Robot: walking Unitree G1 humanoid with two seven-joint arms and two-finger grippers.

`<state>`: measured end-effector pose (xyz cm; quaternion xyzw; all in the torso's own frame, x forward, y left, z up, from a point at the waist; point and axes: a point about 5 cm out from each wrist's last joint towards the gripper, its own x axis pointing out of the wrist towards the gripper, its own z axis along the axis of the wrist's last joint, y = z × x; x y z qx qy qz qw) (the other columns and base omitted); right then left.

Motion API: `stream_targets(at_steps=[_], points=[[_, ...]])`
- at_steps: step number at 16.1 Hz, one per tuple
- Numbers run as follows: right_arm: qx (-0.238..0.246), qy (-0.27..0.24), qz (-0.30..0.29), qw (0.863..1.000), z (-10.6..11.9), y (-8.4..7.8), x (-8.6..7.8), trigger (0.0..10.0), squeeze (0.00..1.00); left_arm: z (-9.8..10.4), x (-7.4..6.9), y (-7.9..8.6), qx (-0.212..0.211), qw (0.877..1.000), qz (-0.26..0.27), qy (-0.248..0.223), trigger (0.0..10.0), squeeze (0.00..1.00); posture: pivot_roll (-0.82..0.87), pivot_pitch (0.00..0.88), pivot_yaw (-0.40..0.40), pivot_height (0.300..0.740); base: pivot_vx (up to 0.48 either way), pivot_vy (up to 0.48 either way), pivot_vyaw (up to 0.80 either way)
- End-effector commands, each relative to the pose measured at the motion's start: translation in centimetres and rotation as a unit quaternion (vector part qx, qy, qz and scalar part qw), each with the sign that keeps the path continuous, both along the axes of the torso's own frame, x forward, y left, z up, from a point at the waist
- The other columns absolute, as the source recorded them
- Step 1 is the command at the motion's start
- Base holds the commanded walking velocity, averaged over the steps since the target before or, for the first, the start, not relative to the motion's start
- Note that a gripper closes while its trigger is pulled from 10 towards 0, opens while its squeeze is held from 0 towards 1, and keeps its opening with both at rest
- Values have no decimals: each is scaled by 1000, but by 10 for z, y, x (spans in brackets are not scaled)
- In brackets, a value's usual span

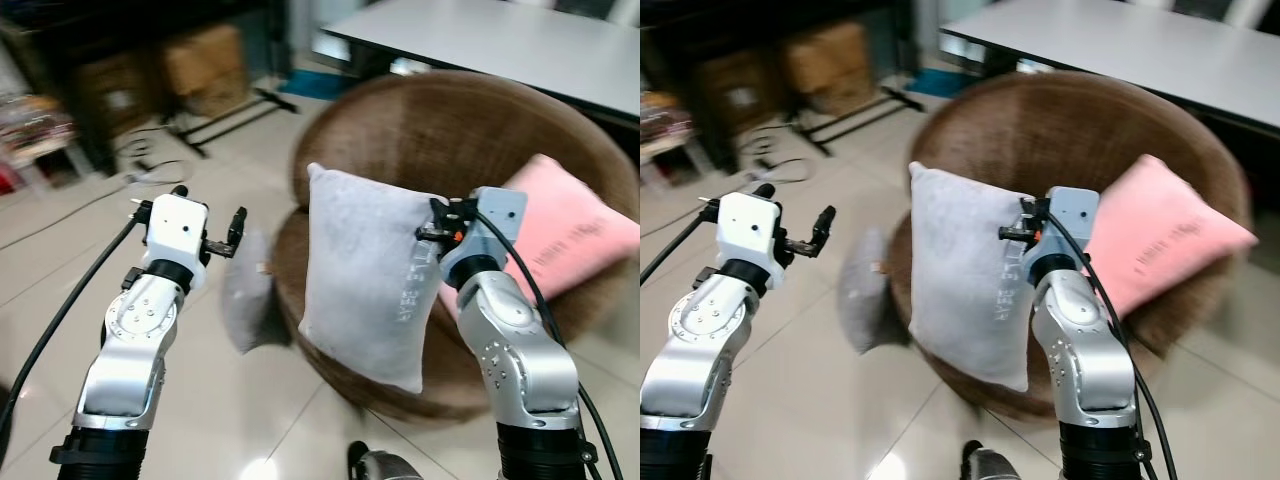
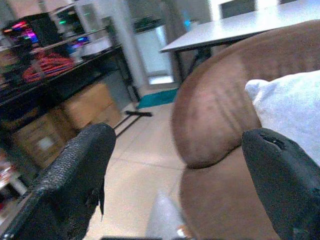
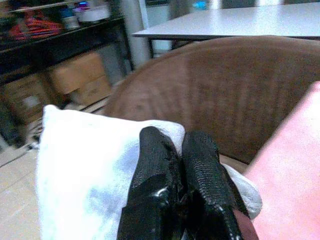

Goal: Move the pillow to the sofa from floor

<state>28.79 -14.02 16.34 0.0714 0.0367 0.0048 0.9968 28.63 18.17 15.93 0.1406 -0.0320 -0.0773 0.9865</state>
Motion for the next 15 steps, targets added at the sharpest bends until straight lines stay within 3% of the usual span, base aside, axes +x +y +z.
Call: stream_targets(at_steps=[1, 8, 15], points=[[0, -31, 1, 1000, 14, 2, 0, 10000, 0, 6, 0, -1, 0, 1000, -6, -9, 10000, 0, -35, 0, 29, 740, 240, 0, -800], [0, -34, 8, 999, 16, 4, 1, 10000, 0, 6, 0, 0, -3, 1000, -6, -10, 10000, 0, -31, 0, 26, 740, 286, 0, -746], [-9, -41, 30, 999, 18, 9, 3, 10000, 0, 7, -2, 0, -1, 1000, -8, -12, 10000, 0, -26, 0, 21, 740, 292, 0, 0]])
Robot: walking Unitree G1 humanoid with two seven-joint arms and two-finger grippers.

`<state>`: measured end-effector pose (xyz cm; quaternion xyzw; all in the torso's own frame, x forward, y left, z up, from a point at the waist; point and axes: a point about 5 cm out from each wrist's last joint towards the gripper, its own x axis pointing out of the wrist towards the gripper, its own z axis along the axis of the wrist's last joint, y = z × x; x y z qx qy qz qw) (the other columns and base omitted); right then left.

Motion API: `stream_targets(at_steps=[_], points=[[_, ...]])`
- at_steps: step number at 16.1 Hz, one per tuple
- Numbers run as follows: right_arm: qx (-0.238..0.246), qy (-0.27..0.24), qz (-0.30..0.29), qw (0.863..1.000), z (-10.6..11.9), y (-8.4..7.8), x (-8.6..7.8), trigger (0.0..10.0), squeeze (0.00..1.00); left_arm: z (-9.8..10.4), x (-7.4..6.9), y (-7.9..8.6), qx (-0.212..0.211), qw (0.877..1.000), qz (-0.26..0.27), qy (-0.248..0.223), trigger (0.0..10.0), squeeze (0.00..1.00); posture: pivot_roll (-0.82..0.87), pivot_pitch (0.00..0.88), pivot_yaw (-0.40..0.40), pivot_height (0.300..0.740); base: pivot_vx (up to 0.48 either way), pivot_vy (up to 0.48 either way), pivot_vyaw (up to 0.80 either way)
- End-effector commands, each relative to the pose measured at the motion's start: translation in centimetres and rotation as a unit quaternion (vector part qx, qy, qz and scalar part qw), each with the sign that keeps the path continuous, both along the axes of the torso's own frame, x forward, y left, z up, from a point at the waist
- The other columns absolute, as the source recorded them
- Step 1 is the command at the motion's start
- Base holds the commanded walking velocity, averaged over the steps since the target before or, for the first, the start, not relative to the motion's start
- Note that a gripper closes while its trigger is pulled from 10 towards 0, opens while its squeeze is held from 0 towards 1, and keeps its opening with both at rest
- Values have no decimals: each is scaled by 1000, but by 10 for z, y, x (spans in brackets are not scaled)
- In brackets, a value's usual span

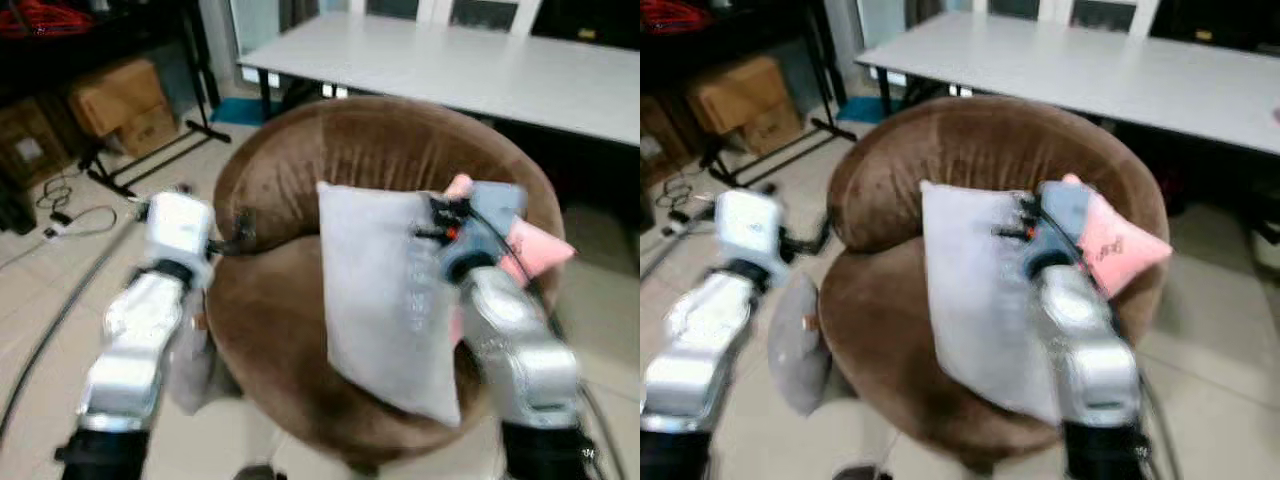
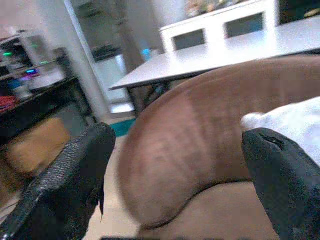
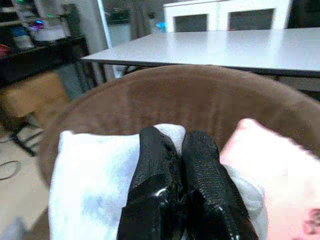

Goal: Move the pillow to the sofa from floor

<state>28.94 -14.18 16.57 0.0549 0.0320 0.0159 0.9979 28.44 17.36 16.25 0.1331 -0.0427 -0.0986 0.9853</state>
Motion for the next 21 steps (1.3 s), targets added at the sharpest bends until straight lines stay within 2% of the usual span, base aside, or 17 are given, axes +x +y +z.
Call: stream_targets(at_steps=[1, 5, 8, 10, 12, 14, 16, 18, 19, 21], points=[[9, -38, 28, 999, 16, 13, 2, 10000, 0, 3, -1, 8, 10, 1000, 12, -5, 10000, 0, -19, 0, 18, 740, 270, 0, 0], [23, -52, 77, 995, 30, 28, 7, 10000, 0, -8, -10, 2, 43, 998, -45, 28, 10000, 0, -9, 0, 11, 740, 0, 0, 0], [51, -35, 120, 991, 39, 49, 14, 10000, 0, -12, -17, 3, 61, 993, -90, 54, 10000, 0, -3, 0, 7, 740, 0, 0, 0], [81, -32, 157, 984, 49, 70, 22, 10000, 0, -14, -23, 4, 73, 988, -118, 69, 10000, 0, 0, 0, 6, 740, 0, 0, 0], [103, -33, 183, 977, 66, 97, 40, 10000, 0, -14, -27, 4, 76, 984, -138, 80, 10000, 0, 16, 0, 0, 740, 0, 0, 0], [122, -26, 223, 967, 80, 121, 51, 10000, 0, -14, -30, 3, 80, 983, -144, 85, 10000, 0, 36, 0, -16, 740, 0, 0, 0], [139, -11, 254, 957, 85, 140, 53, 10000, 0, -14, -33, 5, 79, 983, -141, 87, 10000, 0, 45, 0, -27, 740, 0, 0, 0], [151, -1, 256, 955, 86, 147, 57, 10000, 0, -14, -35, 5, 78, 983, -139, 89, 10000, 0, 59, 0, -44, 740, 0, 0, 0], [185, 16, 233, 955, 84, 150, 64, 10000, 0, -14, -36, 5, 77, 983, -137, 90, 10000, 0, 59, 0, -44, 740, 0, 0, 0], [249, 60, 121, 959, 64, 132, 84, 10000, 0, -15, -37, 5, 75, 984, -134, 92, 10000, 0, 67, 0, -54, 740, 0, 0, 0]])
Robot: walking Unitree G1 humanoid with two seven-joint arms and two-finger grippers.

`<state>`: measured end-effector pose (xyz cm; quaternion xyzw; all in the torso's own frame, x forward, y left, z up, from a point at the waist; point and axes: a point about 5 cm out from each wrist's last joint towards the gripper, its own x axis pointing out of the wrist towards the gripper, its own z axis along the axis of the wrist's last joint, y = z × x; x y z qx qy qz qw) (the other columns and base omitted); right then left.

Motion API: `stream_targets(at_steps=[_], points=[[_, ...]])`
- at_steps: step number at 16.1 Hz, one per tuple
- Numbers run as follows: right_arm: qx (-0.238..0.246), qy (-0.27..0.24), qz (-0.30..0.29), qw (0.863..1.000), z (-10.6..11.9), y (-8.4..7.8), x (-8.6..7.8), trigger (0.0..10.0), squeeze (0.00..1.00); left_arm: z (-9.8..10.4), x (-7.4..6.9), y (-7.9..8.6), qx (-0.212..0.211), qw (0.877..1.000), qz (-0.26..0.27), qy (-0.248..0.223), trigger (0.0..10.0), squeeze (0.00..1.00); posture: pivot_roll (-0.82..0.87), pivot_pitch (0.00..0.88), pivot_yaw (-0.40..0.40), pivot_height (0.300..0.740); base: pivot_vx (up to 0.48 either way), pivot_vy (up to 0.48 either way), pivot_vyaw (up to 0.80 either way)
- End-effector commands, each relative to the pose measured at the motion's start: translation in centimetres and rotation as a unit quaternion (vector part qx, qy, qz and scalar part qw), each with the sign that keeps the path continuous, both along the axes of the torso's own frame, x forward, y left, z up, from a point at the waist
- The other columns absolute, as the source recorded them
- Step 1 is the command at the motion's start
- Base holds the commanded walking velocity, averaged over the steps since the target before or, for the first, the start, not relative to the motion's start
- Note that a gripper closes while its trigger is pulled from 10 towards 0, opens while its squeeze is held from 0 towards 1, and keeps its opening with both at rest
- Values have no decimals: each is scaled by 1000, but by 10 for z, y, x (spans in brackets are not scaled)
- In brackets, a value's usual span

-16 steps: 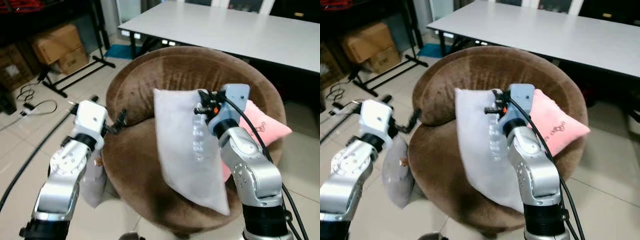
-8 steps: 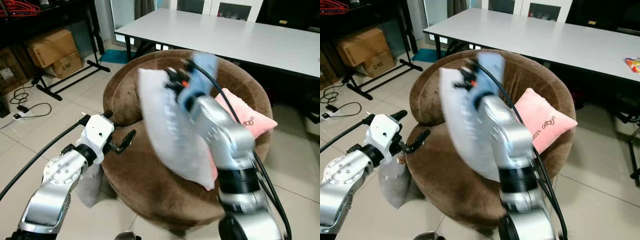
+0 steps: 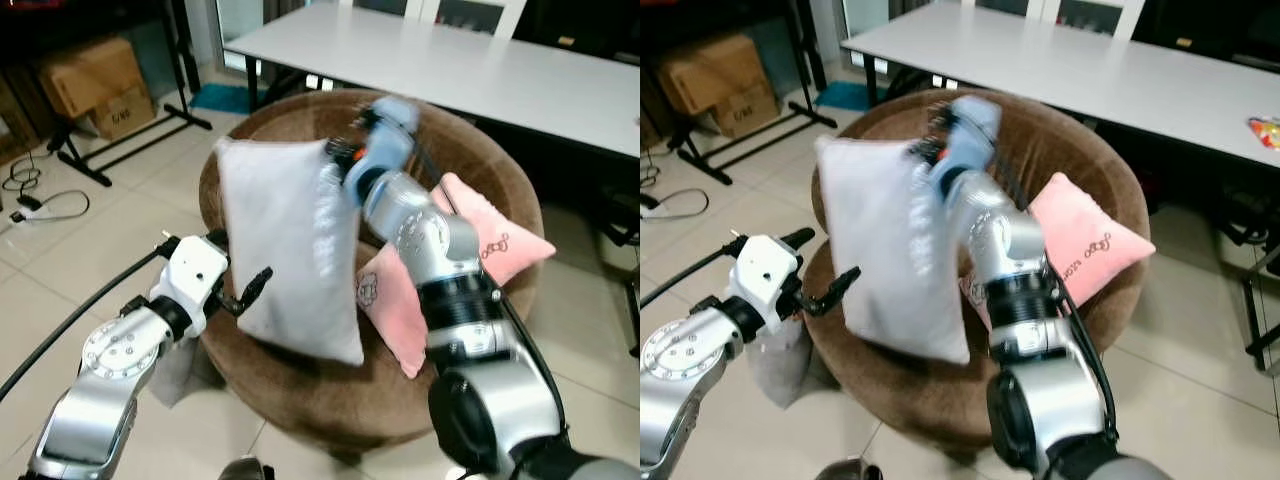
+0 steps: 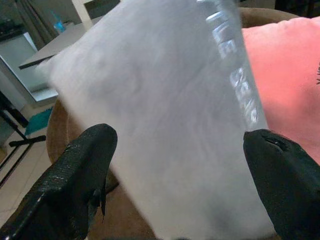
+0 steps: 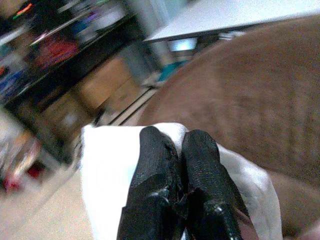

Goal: Move the pillow to the sofa from floor

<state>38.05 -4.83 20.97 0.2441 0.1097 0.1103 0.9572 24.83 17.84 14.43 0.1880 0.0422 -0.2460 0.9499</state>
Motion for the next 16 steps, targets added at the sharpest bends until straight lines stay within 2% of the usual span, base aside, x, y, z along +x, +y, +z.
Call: stream_targets(at_steps=[1, 2, 3, 4, 5, 6, 7, 8, 9, 12, 13, 14, 16], points=[[75, -2, 2, 997, 16, 32, -3, 10000, 0, 3, -2, 0, 1, 1000, 1, -4, 10000, 0, 67, 0, -54, 740, 0, 0, 0], [122, 37, -60, 990, -5, 3, 8, 10000, 0, 3, -2, 0, 0, 1000, 1, -3, 10000, 0, 68, 0, -56, 740, 0, 0, 0], [136, 50, -79, 986, -13, -7, 11, 10000, 0, 3, -3, -1, -1, 1000, 1, -3, 10000, 0, 66, 0, -55, 740, 0, 0, 0], [135, 85, -118, 980, -33, -27, 12, 10000, 0, 3, -3, -1, -1, 1000, -1, -1, 10000, 0, 66, 0, -55, 740, 0, 0, 0], [128, 101, -133, 978, -42, -35, 12, 10000, 0, 2, -3, -1, -2, 1000, -1, 0, 10000, 0, 66, 0, -55, 740, 0, 0, 0], [105, 135, -169, 971, -64, -53, 8, 10000, 0, 2, -3, -1, -2, 1000, -3, 3, 10000, 0, 59, 0, -44, 740, 0, 0, 0], [83, 175, -213, 958, -90, -73, -1, 10000, 0, 1, -3, 0, -1, 1000, -5, 6, 10000, 0, 52, 0, -36, 740, 0, 0, 0], [75, 199, -239, 948, -105, -85, -7, 10000, 0, 1, -3, 0, 0, 1000, -8, 8, 10000, 0, 48, 0, -29, 740, 0, 0, 0], [77, 215, -258, 939, -113, -92, -11, 10000, 0, 1, -2, -1, 0, 1000, -12, 10, 10000, 0, 46, 0, -25, 740, 0, 0, 0], [74, 224, -286, 929, -121, -107, -16, 10000, 0, 1, -1, -1, 1, 1000, -18, 11, 10000, 0, 41, 0, -15, 740, 0, 0, 0], [62, 230, -309, 921, -127, -119, -21, 10000, 0, 2, -1, -1, 2, 1000, -20, 12, 10000, 0, 41, 0, -13, 740, 0, 0, 0], [54, 229, -321, 918, -128, -127, -23, 10000, 0, 2, -1, -1, 2, 1000, -21, 12, 10000, 0, 41, 0, -12, 740, 0, 0, 0], [47, 215, -318, 922, -124, -131, -22, 10000, 0, 1, -1, -2, -12, 999, -29, 22, 10000, 0, 32, 0, -6, 740, 0, 0, 0]])
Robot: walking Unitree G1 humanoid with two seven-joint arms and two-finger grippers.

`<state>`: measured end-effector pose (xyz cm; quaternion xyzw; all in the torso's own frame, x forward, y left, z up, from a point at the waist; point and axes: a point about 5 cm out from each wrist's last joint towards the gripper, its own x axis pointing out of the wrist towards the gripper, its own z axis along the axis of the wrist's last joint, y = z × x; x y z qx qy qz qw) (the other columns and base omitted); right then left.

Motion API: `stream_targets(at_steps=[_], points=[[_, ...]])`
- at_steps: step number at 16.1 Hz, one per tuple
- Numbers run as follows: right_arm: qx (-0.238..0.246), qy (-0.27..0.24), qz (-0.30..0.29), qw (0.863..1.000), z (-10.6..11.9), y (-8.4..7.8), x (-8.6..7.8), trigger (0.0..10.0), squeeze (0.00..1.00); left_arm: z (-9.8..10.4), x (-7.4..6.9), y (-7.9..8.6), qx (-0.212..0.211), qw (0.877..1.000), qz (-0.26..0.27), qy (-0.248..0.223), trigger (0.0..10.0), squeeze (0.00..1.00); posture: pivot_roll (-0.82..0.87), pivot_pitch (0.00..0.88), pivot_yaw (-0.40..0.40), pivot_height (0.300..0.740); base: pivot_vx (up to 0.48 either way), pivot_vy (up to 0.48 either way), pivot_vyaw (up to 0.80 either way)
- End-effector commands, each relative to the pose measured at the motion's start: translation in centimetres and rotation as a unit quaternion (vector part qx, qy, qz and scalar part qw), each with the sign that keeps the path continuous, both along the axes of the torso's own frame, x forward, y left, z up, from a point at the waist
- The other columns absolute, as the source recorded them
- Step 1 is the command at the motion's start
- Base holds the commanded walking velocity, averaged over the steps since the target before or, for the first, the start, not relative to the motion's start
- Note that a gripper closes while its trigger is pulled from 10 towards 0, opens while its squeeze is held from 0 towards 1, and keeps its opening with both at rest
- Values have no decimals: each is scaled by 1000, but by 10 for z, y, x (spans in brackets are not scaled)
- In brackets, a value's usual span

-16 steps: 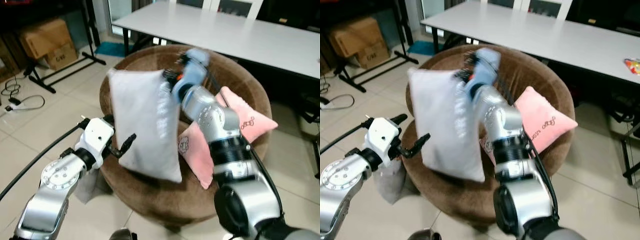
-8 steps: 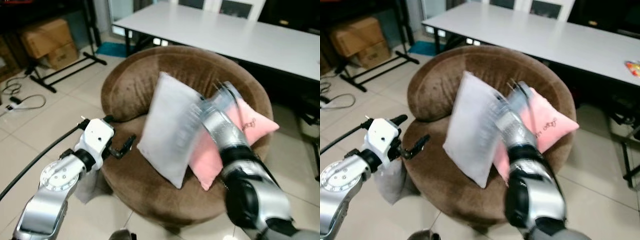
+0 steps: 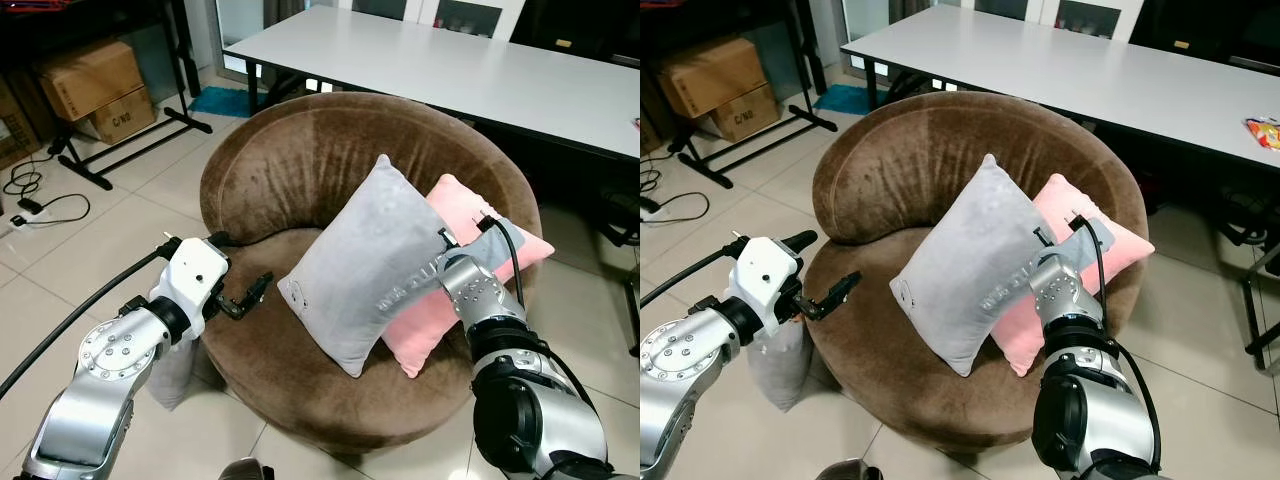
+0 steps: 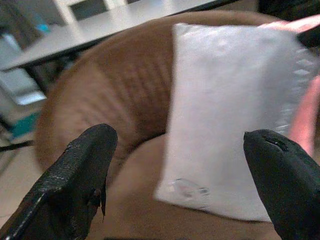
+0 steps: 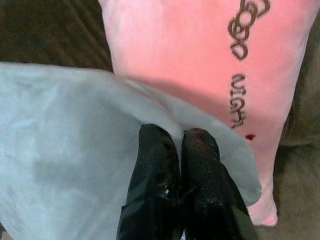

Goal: Move the pillow to the sofa from floor

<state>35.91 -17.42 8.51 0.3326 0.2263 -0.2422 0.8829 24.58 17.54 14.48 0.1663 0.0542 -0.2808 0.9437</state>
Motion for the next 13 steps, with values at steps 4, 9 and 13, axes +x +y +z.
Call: stream_targets(at_steps=[4, 9, 13], points=[[-22, -18, -2, 1000, 11, 0, 2, 10000, 0, -3, -12, -10, -81, 991, -73, 79, 10000, 0, 32, 0, -7, 740, 0, 0, 0], [-94, -26, 8, 995, 24, -1, -9, 10000, 1000, -11, -21, 2, -46, 986, -82, 135, 10000, 0, 39, 0, -11, 740, 0, 0, 0], [-120, -60, -11, 991, 34, -13, -29, 10000, 1000, -11, -19, 4, -32, 994, -37, 95, 10000, 0, 32, 0, -20, 740, 0, 0, 0]])
